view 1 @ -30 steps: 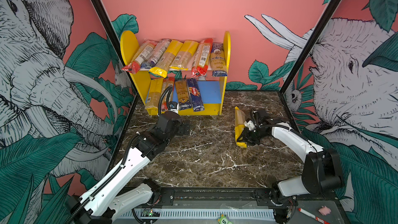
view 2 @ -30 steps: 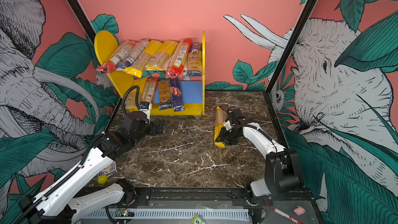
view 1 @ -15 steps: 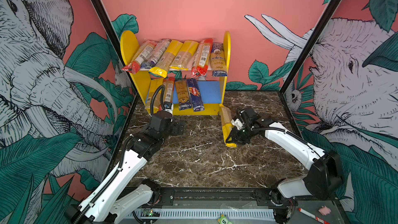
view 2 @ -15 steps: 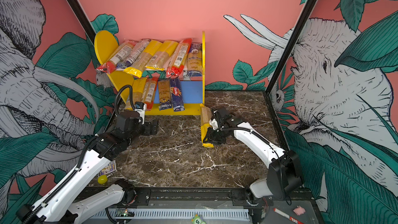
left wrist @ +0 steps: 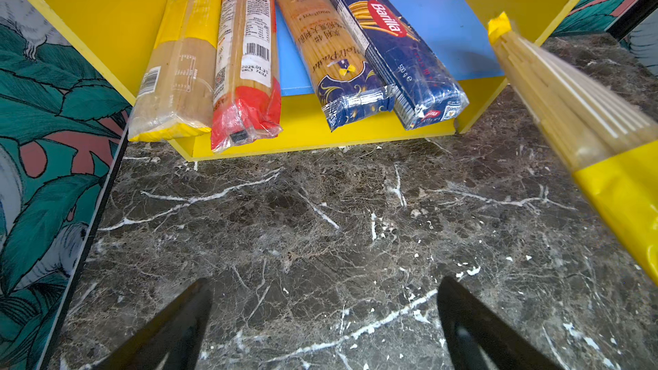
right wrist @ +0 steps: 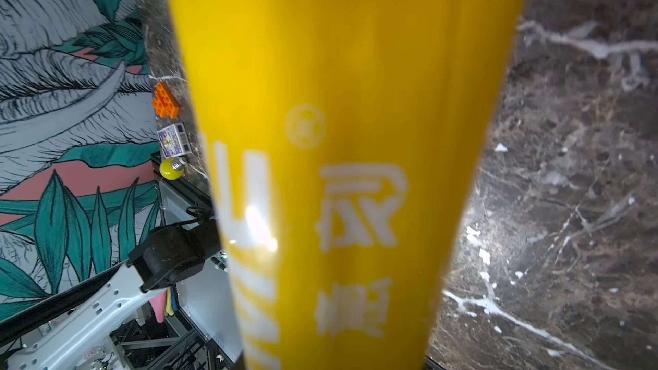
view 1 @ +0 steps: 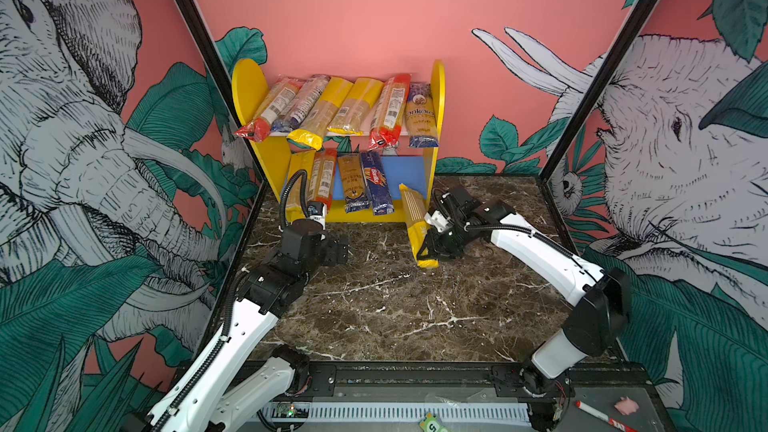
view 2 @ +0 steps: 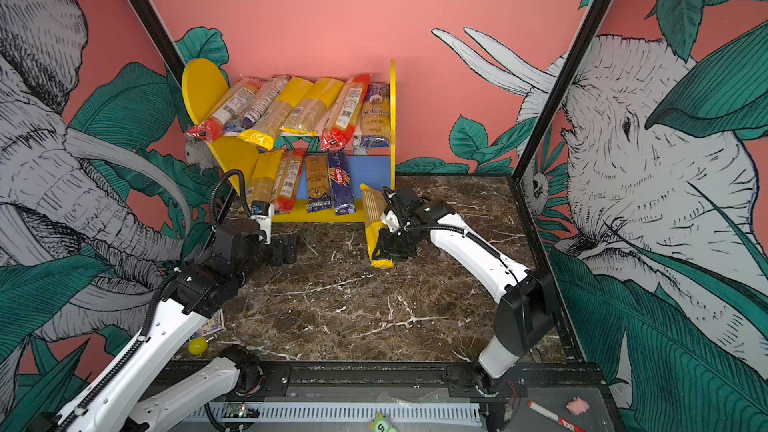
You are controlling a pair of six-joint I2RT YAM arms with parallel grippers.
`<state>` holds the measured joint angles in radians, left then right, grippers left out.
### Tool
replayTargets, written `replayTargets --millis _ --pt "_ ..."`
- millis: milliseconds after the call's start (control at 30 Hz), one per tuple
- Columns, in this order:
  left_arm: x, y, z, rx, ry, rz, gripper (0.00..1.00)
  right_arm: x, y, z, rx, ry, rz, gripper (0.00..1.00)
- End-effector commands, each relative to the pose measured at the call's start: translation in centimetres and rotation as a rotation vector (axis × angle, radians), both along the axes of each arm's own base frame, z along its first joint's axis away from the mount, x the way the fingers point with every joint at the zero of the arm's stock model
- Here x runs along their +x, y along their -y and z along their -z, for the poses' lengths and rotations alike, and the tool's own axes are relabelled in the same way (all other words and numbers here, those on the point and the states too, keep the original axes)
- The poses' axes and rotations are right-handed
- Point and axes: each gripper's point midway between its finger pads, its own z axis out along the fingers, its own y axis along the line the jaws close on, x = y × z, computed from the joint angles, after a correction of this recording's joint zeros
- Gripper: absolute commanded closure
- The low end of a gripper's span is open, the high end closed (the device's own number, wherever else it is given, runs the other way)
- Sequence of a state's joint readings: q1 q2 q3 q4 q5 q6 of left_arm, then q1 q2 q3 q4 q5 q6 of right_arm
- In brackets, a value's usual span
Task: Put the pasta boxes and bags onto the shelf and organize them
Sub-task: 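Lift the Tatime box with the right gripper onto the lower shelf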
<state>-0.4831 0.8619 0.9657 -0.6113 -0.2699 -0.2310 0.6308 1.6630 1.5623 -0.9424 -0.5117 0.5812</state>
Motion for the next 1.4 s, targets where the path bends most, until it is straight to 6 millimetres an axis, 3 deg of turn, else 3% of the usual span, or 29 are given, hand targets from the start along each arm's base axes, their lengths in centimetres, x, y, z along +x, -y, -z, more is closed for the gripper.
replayTargets --millis 0,200,367,633,1100,1133,1233,1267,1300,1367 --pt "-0.3 -0.7 -0.1 0.011 0.007 -0.015 0.01 3.6 -2.0 -3.7 0.036 0.206 -0.098 1.0" --pt "-0.4 -1.4 -0.2 0.018 0.009 -0.04 0.01 8.7 -3.4 -4.6 -0.076 0.333 -0.172 1.0" --pt "-0.3 -2.1 -0.6 0.018 0.02 -0.066 0.01 11.8 -4.1 -4.3 -0.13 0.388 -0.185 1.0" --pt "0.6 -2.8 -1.3 0.026 0.025 -0.087 0.01 17.0 -3.1 -4.2 -0.157 0.49 -0.053 1.0" --pt "3.0 -3.0 -1.4 -0.002 0.004 -0.086 0.01 22.2 -3.0 -3.4 -0.169 0.544 0.064 1.0" --pt "3.1 -3.0 -1.5 -0.007 0.005 -0.084 0.01 22.5 -2.8 -3.4 -0.17 0.549 0.077 0.94" --pt "3.2 -3.2 -1.6 -0.019 0.001 -0.084 0.01 22.5 -3.0 -3.6 -0.155 0.553 0.082 0.5" --pt "3.3 -3.3 -1.6 -0.021 0.0 -0.085 0.01 22.5 -3.0 -3.6 -0.154 0.55 0.085 0.41" --pt "3.3 -3.4 -1.6 -0.023 -0.001 -0.087 0.01 22.4 -2.9 -3.7 -0.153 0.55 0.087 0.34" --pt "3.3 -3.7 -1.6 -0.025 -0.004 -0.088 0.01 22.4 -2.8 -3.6 -0.156 0.55 0.091 0.3"
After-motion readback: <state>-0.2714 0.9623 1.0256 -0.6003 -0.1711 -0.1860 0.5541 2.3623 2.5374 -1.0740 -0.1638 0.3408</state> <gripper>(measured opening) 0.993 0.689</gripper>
